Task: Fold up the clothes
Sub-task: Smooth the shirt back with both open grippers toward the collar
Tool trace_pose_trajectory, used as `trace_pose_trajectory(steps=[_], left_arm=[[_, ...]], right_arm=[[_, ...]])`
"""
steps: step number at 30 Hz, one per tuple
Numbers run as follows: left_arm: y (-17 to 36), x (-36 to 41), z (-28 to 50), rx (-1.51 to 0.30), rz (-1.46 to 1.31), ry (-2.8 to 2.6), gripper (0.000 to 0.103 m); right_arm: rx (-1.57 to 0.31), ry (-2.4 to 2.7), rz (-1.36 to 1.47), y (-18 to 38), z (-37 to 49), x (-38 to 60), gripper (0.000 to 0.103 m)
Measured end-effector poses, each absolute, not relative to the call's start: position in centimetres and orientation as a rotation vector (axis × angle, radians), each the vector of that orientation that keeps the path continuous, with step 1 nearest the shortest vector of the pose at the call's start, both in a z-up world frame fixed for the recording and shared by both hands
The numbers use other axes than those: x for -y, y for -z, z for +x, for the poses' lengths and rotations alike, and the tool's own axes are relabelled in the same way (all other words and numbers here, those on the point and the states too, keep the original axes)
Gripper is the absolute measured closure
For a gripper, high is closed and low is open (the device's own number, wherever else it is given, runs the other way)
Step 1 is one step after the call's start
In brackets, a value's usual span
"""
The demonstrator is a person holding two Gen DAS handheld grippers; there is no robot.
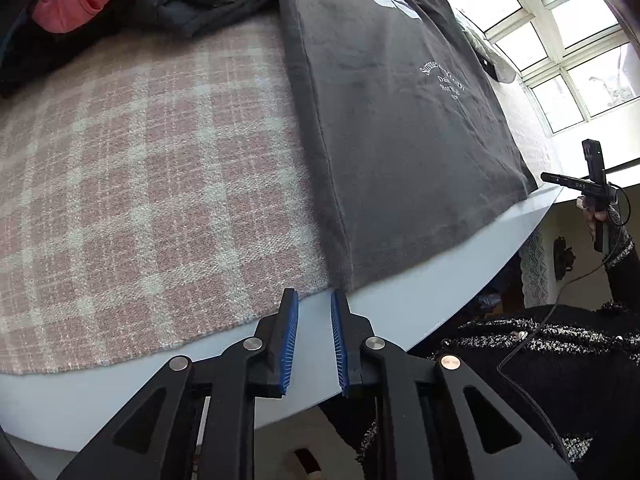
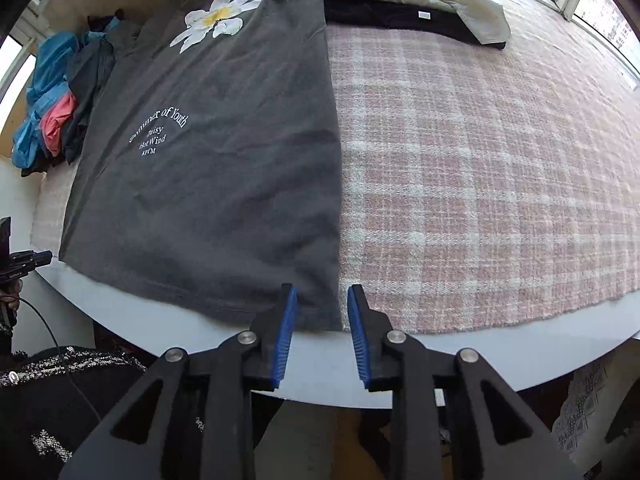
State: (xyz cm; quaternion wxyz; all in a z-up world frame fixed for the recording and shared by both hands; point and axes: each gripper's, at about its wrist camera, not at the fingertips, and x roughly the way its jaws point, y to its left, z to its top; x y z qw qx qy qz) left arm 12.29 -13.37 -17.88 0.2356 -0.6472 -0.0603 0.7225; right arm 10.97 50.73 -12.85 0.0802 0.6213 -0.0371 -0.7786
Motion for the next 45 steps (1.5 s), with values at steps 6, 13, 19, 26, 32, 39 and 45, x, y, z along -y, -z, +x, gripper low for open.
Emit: trace_pose_trajectory(steps=[6, 13, 19, 26, 32, 39, 45], left_arm=[[12.5, 10.0, 10.6, 0.093, -1.639, -2.156, 0.088], [15.3, 0.2, 4.3, 0.270, -1.502, -2.194, 0.084], [19.7, 0.4, 3.4, 0.280, -1.701, -2.267, 0.096], [11.1, 5.2, -1.8, 0.206, -1.612, -2.455, 0.066], [7.1, 4.8, -15.9, 0.085, -1.425, -2.562, 0.055], [12.0, 5.9, -26.1, 0.186, -1.580, -2.526, 0.056], [13.2, 5.6, -27.5, 0.157, -1.614, -2.507, 0.059]], right_arm=[[-0.070, 2.222, 1.628, 12.9, 6.3, -46.3, 0.076], [-0.271, 1.982, 1.650, 19.2, 2.4, -43.5, 0.076], [-0.237, 1.942, 1.675, 17.7, -0.4, -46.0, 0.076], [0.047, 2.089, 1.461, 12.8, -8.9, -43.4, 0.063], [0.028, 2.074, 1.482, 15.4, -13.5, -39.1, 0.063], [0.015, 2.058, 1.544, 18.2, -14.3, -39.0, 0.063], [0.000, 2.063, 1.606, 19.6, -14.8, -40.3, 0.063]])
